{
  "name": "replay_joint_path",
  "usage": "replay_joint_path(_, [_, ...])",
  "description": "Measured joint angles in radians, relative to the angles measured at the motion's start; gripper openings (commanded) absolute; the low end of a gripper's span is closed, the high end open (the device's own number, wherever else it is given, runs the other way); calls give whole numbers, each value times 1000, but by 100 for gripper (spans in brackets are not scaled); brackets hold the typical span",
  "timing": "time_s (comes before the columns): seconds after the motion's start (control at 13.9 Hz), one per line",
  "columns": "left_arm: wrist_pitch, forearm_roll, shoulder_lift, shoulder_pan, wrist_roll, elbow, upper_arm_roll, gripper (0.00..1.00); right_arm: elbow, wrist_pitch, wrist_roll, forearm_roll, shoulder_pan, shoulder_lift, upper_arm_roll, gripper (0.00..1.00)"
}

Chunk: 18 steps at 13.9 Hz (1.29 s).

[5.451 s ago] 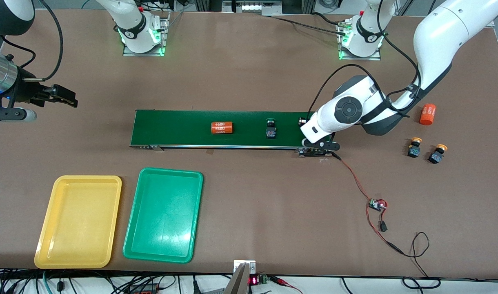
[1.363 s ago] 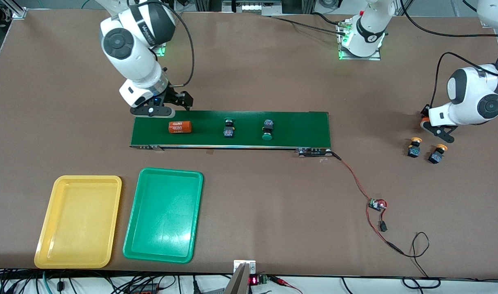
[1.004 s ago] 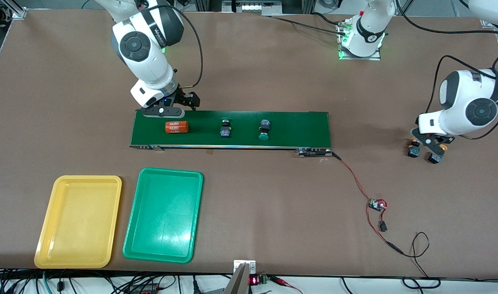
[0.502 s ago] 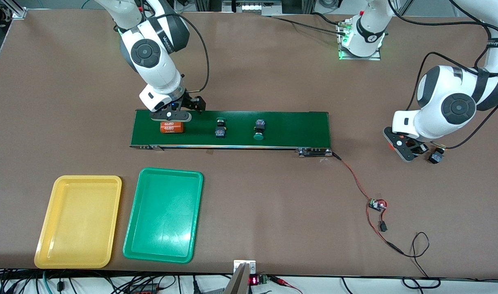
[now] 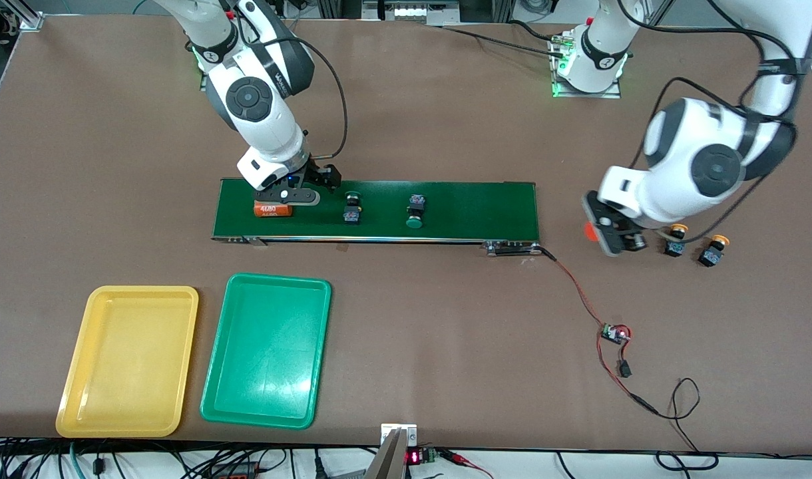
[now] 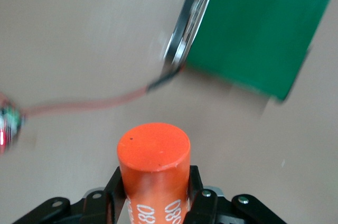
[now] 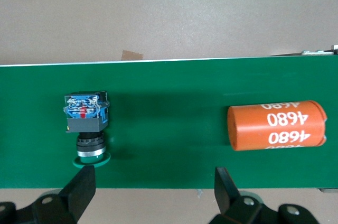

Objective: Sort buttons by color to trays
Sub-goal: 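Carry the cylinder to the belt while the right gripper grasps a button, then release the cylinder on the belt while the right gripper lifts the button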

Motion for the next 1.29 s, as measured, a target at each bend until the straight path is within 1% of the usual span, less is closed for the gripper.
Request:
replay_joint_path(0.14, [-3, -80, 7, -54, -2, 9, -1, 17, 1, 0, 1, -20, 1, 9, -4, 100])
replay_joint_path(0.22, [-3, -100, 15, -68, -2, 9, -1, 17, 1, 0, 1, -27, 1, 12, -6, 100])
replay_joint_path(0.72, [36, -109, 103, -198, -18, 15, -7, 16, 4, 41, 1, -40, 5, 19, -8, 100])
replay_joint_path(1.0, [103, -109, 150, -242, -50, 12, -16, 17, 4, 70, 2, -56, 9, 36, -14, 100])
replay_joint_path(1.08, [109, -109, 159, -245, -50, 12, -16, 18, 4, 78, 2, -57, 11, 42, -18, 100])
replay_joint_path(1.15, [110, -109, 166, -248, -50, 12, -16, 22, 4, 87, 2, -57, 12, 49, -20, 100])
replay_joint_path(1.22, [111, -109, 172, -252, -51, 12, -16, 37, 4, 95, 2, -58, 14, 56, -24, 100])
replay_joint_path(1.29, [113, -109, 176, -257, -52, 12, -16, 99, 4, 100, 2, -60, 24, 65, -33, 100])
